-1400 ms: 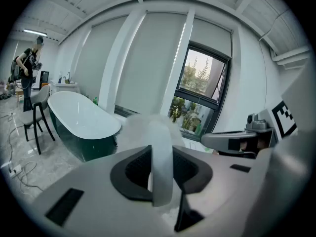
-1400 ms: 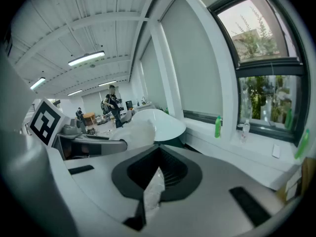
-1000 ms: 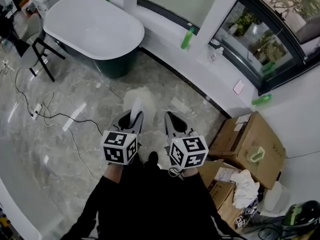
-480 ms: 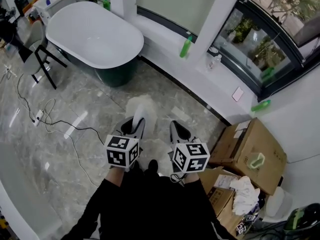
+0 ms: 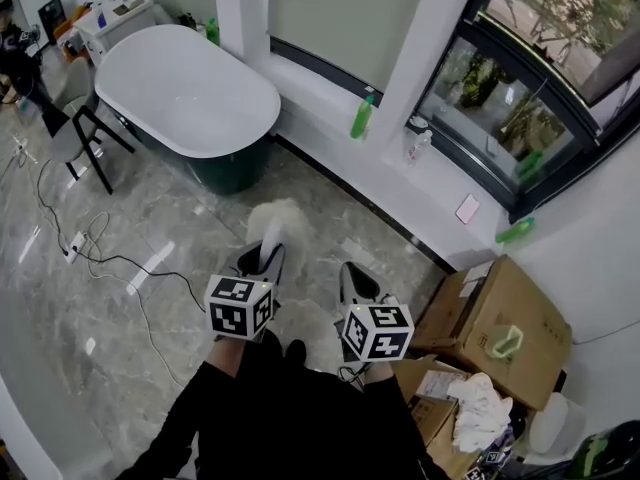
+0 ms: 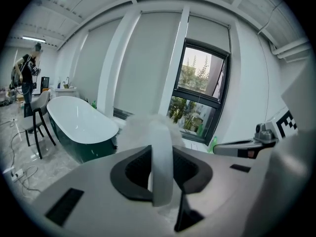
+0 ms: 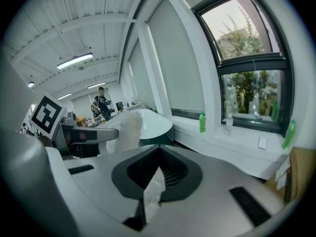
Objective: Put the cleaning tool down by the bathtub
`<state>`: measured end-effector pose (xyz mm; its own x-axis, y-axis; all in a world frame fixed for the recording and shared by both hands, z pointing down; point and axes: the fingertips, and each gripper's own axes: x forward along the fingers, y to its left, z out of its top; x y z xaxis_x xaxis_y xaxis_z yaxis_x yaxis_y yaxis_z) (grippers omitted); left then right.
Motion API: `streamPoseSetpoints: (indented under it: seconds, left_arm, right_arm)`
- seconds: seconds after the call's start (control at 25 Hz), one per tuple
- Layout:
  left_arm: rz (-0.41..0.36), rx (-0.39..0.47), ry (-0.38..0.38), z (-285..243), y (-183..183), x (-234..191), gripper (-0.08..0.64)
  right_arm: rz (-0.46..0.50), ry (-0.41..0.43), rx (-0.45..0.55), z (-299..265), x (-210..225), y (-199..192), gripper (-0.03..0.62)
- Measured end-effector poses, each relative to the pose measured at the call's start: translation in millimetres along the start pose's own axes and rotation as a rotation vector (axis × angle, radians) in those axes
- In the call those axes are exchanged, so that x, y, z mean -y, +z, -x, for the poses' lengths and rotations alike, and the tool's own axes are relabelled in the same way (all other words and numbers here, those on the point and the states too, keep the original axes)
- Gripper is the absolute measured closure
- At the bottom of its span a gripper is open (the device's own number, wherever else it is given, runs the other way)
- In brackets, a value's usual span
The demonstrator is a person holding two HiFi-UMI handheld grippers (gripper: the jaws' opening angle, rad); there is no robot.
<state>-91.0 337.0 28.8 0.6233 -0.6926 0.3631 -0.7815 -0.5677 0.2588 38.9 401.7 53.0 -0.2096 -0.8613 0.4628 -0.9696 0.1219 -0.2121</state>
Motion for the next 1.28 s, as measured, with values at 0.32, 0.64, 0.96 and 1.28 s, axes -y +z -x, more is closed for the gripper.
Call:
streamPoseSetpoints:
  seconds: [0.32,0.64,0.96,1.28]
  left_arm:
    - [-0.012,0.023,0.039,-20.4,20.4,-10.0,0.464]
    - [-0.021,0.023,0.039,-67.0,39.4,-39.5,0.464]
    - [0.021,0.002,0.026,-150.9,69.8,-90.9,0.463]
    - [0.021,-0.025,-0.004,-216.8,104.4,-133.7,0.463]
  right_arm:
    - [-0.052,0.010,-0.006,-11.0,19.6,1.4,0.592]
    - [-0.068,-0.008,-0.023,-55.9,37.5,16.0,0.592]
    - [-0.075,-0.058,-0.038,-130.4,74.6,63.9,0.592]
    - [-0.079,-0.095,-0.049,-201.2,89.1,115.1,0.592]
